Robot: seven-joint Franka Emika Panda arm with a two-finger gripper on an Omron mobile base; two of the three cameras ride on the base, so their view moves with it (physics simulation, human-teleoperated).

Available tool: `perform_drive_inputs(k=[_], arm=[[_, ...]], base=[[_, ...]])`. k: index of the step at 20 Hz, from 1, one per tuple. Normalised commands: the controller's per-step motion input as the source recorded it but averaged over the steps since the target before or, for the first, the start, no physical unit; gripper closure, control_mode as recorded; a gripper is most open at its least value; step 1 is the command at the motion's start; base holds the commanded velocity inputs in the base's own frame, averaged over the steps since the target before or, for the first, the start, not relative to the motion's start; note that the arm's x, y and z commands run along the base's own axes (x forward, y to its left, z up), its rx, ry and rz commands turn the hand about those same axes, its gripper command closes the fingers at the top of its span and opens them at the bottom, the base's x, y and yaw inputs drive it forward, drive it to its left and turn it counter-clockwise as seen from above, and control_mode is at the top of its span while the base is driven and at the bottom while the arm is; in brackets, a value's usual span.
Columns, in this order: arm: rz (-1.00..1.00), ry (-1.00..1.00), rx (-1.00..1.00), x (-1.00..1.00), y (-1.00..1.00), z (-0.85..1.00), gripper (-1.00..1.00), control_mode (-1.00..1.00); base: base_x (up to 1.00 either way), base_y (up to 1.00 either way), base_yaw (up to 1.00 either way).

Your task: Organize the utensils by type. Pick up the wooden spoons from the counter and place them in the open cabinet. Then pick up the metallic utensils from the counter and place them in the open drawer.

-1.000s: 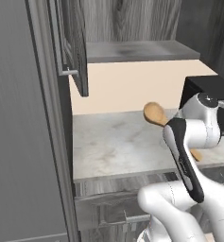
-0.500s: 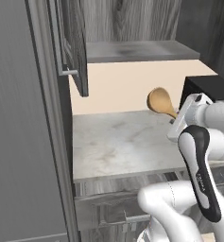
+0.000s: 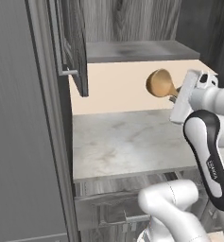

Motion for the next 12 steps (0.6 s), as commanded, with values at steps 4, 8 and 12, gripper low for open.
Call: perform_drive_inputs(k=[4,8,12], arm=[[0.09,-0.1,-0.15,0.1,0.18,0.81,1.0,-1.0],[0.04,0.0,-0.27,0.17,0.25,0.72,1.0,-1.0],[0.0,0.0,-0.27,0.26,0.29,0.62,1.0,-1.0]], base=[[0.0,0.0,0.0],[0.0,0.0,0.0],[0.0,0.0,0.0]])
